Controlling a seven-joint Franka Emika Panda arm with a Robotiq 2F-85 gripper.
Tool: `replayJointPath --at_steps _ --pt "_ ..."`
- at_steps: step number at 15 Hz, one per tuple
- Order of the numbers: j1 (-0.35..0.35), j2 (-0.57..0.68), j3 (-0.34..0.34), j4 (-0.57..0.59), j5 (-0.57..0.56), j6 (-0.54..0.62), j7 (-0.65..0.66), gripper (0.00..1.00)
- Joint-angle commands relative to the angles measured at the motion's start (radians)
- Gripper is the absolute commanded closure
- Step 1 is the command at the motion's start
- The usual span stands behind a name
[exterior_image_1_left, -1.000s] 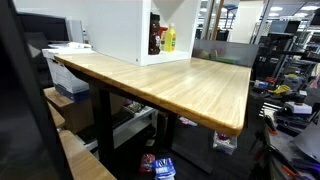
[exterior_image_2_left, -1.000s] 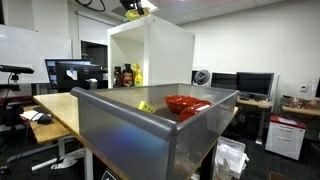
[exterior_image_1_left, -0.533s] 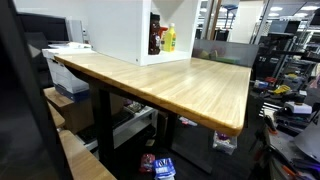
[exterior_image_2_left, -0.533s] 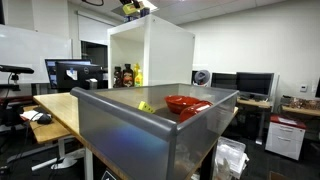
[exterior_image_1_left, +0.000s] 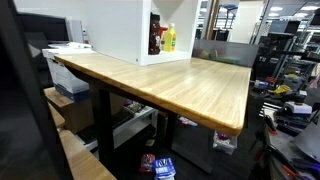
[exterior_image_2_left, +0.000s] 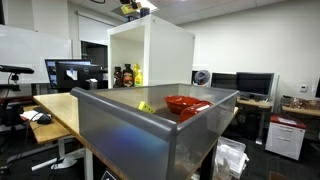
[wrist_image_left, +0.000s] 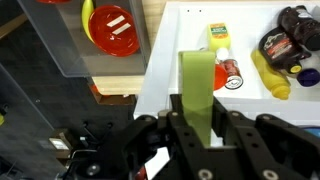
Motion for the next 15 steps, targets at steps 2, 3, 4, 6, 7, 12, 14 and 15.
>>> replayJointPath --at_steps 2,3,4,6,7,12,14,15 --pt "0.004 0.116 -0.004 0.165 0.054 -0.067 0.033 0.93" --pt "0.002 0.124 0.000 0.168 0.059 -0.054 0.031 0.93" --pt "0.003 0.135 0.001 0.178 0.062 -0.045 0.030 0.93" --pt "0.003 0.156 0.003 0.193 0.071 -0.030 0.023 0.93" --pt "0.002 0.166 0.003 0.199 0.077 -0.019 0.019 0.93" --pt "-0.002 0.219 0.003 0.247 0.091 0.014 0.027 0.93" --pt "-0.002 0.239 0.003 0.271 0.094 0.020 0.028 0.93" --pt "-0.002 0.247 0.004 0.277 0.092 0.028 0.027 0.93"
